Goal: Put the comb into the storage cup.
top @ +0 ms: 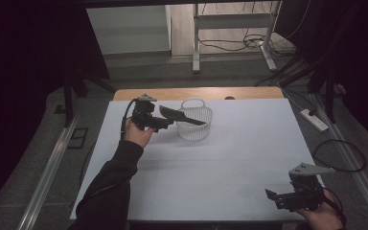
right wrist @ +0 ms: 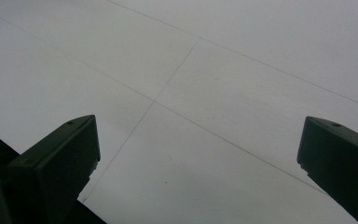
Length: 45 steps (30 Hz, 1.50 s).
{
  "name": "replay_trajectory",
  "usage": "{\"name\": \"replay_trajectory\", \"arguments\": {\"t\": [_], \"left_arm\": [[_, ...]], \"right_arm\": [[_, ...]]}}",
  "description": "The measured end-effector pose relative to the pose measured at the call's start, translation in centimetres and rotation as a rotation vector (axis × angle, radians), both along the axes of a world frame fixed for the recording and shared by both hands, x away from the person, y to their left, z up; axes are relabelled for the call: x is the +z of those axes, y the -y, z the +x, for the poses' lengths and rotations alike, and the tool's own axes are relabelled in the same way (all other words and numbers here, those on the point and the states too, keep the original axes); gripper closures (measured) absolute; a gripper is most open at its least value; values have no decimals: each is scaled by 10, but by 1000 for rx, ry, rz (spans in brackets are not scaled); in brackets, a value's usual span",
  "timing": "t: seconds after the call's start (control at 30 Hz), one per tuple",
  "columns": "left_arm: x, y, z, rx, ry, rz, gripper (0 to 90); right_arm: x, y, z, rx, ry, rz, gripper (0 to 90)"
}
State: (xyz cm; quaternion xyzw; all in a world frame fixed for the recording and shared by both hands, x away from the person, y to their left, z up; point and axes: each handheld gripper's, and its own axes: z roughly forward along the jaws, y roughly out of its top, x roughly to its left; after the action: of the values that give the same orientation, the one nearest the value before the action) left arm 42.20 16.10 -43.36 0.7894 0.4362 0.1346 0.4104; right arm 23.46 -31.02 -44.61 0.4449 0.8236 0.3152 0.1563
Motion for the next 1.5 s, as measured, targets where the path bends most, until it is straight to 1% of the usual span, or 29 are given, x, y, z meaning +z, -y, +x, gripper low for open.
{"name": "replay_trajectory", "arguments": {"t": [0.1, 0.2, 0.37, 0.57, 0.8, 0.9, 1.07, 1.2, 1.3, 1.37, 1.5], "left_arm": [[2, 0, -2, -7, 9, -2, 0], [4, 1, -5, -13, 26, 7, 0], [6, 0, -9, -16, 41, 14, 0], [8, -3, -13, -21, 49, 23, 0], [8, -8, -17, -17, 48, 23, 0], [7, -11, -19, -16, 54, 23, 0], [6, -14, -22, -18, 49, 22, 0], [4, -16, -24, -24, 44, 8, 0], [3, -17, -26, -26, 45, 11, 0], [2, -18, -28, -31, 51, 11, 0], [0, -20, -30, -49, 59, -3, 0]], "right_arm": [[0, 0, 0, 0, 0, 0, 0], [0, 0, 0, 0, 2, 0, 0], [0, 0, 0, 1, 1, 0, 0], [0, 0, 0, 0, 0, -2, 0], [0, 0, 0, 0, 1, -3, 0], [0, 0, 0, -1, 2, -3, 0], [0, 0, 0, -2, 2, -3, 0], [0, -1, 0, -1, 1, -4, 0], [0, -1, 0, -1, 2, -4, 0], [0, -1, 0, -1, 2, -4, 0], [0, -1, 0, 0, 3, -6, 0]]}}
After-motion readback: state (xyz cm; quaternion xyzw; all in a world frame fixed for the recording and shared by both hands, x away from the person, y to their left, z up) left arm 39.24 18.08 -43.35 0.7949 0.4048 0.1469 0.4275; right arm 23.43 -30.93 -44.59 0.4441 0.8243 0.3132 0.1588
